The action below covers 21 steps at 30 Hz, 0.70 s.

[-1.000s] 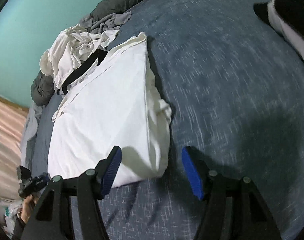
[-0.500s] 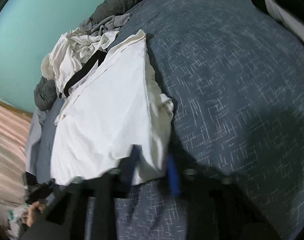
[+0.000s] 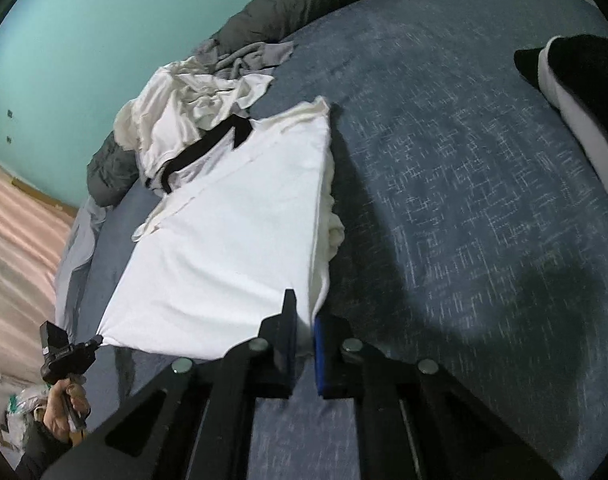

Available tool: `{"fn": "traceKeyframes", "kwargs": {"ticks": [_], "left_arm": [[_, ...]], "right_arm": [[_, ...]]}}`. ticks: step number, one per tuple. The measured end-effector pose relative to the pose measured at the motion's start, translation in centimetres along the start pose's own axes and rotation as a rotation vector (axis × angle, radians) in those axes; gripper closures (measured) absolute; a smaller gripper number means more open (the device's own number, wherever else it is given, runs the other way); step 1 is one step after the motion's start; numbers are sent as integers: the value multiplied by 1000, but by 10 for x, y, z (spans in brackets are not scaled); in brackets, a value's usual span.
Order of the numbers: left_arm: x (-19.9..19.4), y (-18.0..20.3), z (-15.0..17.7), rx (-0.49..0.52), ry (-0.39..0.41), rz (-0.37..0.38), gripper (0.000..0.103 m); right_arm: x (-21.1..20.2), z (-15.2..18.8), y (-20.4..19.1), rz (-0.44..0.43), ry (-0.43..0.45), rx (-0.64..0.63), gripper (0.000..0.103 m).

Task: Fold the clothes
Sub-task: 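Grasp the folded edge of the white polo with both grippers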

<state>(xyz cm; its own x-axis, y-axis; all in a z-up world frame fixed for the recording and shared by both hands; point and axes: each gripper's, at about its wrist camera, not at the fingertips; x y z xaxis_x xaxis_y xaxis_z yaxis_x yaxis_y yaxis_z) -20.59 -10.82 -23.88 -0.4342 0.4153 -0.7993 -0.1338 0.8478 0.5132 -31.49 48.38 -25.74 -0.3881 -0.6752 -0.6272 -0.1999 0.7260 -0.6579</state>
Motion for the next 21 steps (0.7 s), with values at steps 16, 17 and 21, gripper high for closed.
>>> {"fn": "traceKeyframes", "kwargs": {"ticks": [16, 17, 21], "left_arm": [[-59, 3, 123, 125, -114, -75, 98], [-60, 2, 129, 129, -119, -76, 98], [-54, -4, 150, 135, -154, -88, 98]], "right_arm": [[-67, 98, -31, 34, -152, -39, 97], [-72, 104, -31, 33, -156, -42, 97], [-85, 126, -25, 52, -172, -35, 97]]}}
Point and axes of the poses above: each gripper's, at about its wrist camera, not at the fingertips, and x roughly the way its jaws point, y to its right, z to its underside, and after that the axes turned 10 degrees about -z, right-handed
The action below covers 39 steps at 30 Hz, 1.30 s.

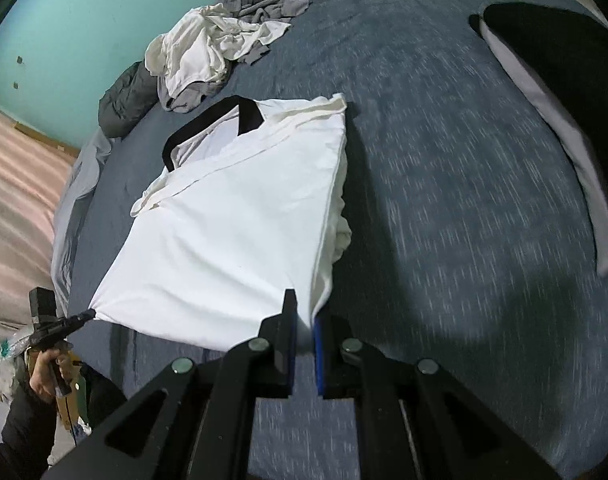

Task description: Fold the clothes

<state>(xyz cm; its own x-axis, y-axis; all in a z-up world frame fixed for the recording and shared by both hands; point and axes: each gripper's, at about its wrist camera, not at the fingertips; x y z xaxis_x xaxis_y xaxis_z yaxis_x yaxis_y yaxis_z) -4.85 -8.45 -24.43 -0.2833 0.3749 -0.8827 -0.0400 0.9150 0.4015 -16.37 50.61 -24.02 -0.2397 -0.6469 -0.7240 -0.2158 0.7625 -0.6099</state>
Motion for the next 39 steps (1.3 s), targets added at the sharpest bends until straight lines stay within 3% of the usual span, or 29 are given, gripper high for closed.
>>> {"fn": "traceKeyframes", "kwargs": {"ticks": [8, 11, 17, 20, 26, 34, 39], "left_arm": [[23, -13, 14, -41, -62, -10, 98], [27, -21, 11, -100, -102, 21, 95], [1, -29, -6, -64, -27, -73, 97], [-3, -29, -29, -84, 13, -77, 97], [15, -7, -75, 5, 69, -136, 97], [63, 25, -128, 142, 76, -221, 97], [93, 27, -147, 161, 52, -230, 97]], "right_arm": [[16, 27, 20, 29, -54, 30, 97], [26, 27, 18, 56, -89, 16, 94], [18, 18, 20, 139, -86, -2, 79], [6, 7, 22, 139, -40, -15, 77], [22, -33, 8, 100, 8, -35, 76], [78, -76, -22, 151, -62, -156, 75], [110, -105, -19, 209, -103, -175, 74]]}}
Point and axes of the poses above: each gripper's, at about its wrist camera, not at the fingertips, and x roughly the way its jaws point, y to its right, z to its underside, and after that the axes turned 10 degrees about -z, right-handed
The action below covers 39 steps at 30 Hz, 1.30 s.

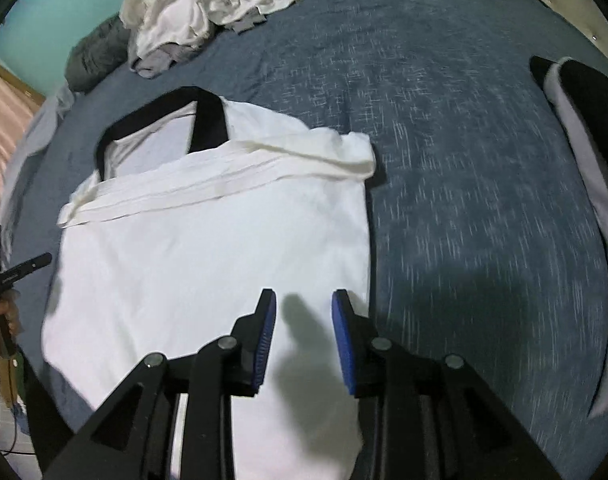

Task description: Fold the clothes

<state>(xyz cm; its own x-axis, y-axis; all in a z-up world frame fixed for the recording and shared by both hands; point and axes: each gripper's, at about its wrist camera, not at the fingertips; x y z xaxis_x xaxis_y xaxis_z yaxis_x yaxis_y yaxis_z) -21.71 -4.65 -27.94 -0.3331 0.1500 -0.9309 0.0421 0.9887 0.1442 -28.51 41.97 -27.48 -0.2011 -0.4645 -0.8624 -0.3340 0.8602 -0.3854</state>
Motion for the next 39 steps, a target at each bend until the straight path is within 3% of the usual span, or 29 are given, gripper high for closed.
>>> {"fn": "traceKeyframes", "kwargs": {"ticks": [5, 14, 21, 24, 27, 28, 30, 39], "left_arm": [[19, 3, -15, 11, 2, -11, 97], [22, -8, -59, -65, 71, -17, 97], [7, -30, -95, -186, 152, 6, 97], [3, -28, -98, -152, 160, 9, 90], [11, -26, -94, -131, 135, 40, 66], [14, -26, -91, -127, 127, 48, 60], [21, -23, -85, -117, 113, 48, 60], [33, -19, -78, -85, 138, 30, 63]], "right_arm": [[19, -20, 1, 33, -25, -33, 74], [38, -50, 1, 99, -36, -99, 74], [18, -89, 16, 180, 121, -47, 74], [-2, -100, 26, 156, 180, -5, 74], [-21, -95, 31, 136, 206, -17, 72], [-22, -93, 36, 128, 206, -21, 64], [-20, -85, 47, 101, 185, -14, 50], [10, -80, 51, 64, 163, -18, 50]]}}
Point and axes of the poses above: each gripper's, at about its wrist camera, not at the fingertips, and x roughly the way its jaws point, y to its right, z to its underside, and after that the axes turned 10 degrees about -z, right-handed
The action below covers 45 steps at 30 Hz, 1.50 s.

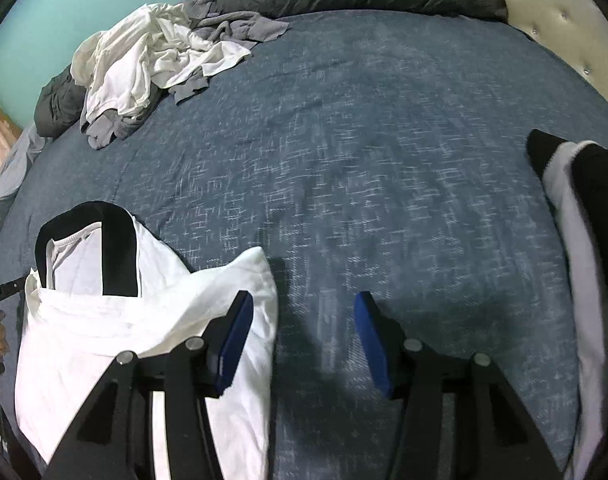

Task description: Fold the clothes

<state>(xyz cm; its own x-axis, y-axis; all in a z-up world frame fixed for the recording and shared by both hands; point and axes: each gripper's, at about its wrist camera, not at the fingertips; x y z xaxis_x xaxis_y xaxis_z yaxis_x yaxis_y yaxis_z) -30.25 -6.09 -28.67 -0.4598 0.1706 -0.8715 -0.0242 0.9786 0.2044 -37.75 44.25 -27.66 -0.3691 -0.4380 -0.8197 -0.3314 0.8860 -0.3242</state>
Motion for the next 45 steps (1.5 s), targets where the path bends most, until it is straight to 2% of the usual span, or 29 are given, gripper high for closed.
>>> {"fn": "traceKeyframes", "kwargs": {"ticks": [1, 2, 5, 7, 10, 14, 22, 28, 35, 41, 45], "left_arm": [[1, 0, 1, 6, 2, -1, 69], [0, 0, 1, 8, 7, 4, 80], [-7, -4, 5, 3, 24, 37, 98], [-10, -4, 6, -7, 26, 59, 99], [-18, -10, 7, -42, 38, 77, 99], [-40, -15, 7, -53, 93, 67, 99], [-80, -27, 1, -96, 164, 86, 99], [-81, -21, -27, -99, 177, 80, 99], [-45, -22, -50, -112, 106, 38, 99], [-10, -25, -50, -126, 59, 11, 99], [-1, -29, -45, -142, 50, 1, 96]], "right_arm": [[4, 0, -3, 7, 2, -18, 50], [8, 0, -7, 9, 5, -39, 50], [23, 1, -13, 15, -6, -75, 51], [29, 3, -14, -4, -8, -66, 78], [25, 5, -16, -24, 25, -63, 97], [10, 6, -17, -51, 71, -65, 98], [-47, -3, -6, -117, 248, -15, 99], [-65, -21, -13, -107, 291, -16, 99], [-43, -43, -7, -55, 252, 19, 99], [-2, -48, 1, 3, 165, 33, 99], [23, -44, 6, 38, 106, 47, 98]]}}
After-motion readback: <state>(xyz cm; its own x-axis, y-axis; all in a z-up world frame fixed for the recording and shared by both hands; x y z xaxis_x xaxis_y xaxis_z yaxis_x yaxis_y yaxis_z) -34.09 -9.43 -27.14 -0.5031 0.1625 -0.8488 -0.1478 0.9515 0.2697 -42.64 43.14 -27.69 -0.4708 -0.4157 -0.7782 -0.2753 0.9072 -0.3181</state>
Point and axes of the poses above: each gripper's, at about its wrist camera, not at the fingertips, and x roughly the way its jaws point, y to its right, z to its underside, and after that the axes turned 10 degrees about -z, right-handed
